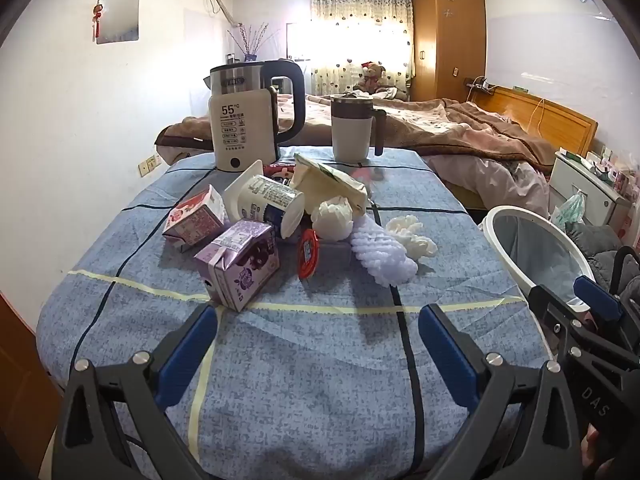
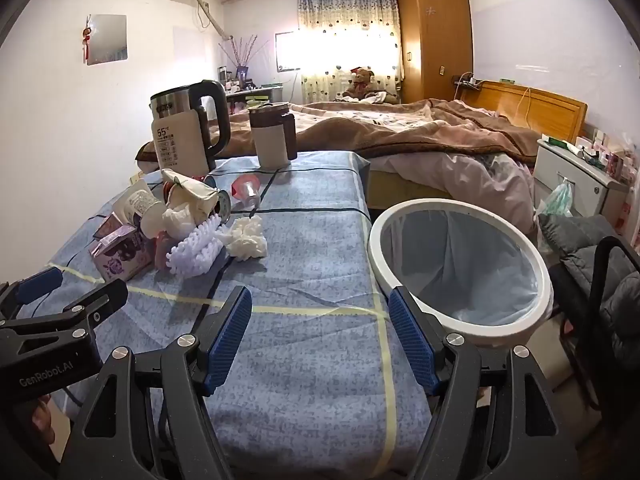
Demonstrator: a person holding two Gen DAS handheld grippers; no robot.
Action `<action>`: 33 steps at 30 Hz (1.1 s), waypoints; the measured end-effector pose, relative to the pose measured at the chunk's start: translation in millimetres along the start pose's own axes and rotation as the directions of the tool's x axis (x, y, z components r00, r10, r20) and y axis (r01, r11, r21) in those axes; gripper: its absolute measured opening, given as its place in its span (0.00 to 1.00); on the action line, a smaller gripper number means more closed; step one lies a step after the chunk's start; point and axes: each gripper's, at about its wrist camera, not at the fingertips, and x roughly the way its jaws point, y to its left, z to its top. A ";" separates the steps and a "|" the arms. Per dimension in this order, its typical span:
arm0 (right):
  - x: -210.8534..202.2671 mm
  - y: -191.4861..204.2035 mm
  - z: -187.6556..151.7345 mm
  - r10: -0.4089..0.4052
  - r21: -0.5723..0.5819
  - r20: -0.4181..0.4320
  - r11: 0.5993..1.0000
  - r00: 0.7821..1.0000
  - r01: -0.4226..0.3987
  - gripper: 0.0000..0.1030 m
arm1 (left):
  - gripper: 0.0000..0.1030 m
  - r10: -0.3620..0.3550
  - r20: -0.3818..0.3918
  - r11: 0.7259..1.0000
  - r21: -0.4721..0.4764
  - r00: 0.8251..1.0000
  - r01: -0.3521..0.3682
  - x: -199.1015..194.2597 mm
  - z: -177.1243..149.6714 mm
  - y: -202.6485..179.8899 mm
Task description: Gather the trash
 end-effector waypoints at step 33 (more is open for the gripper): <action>-4.5 2.3 0.7 -0.008 0.023 0.012 1.000 1.000 0.008 0.69 | 0.99 0.012 -0.009 1.000 -0.005 1.000 -0.012 -2.9 -0.7 -1.9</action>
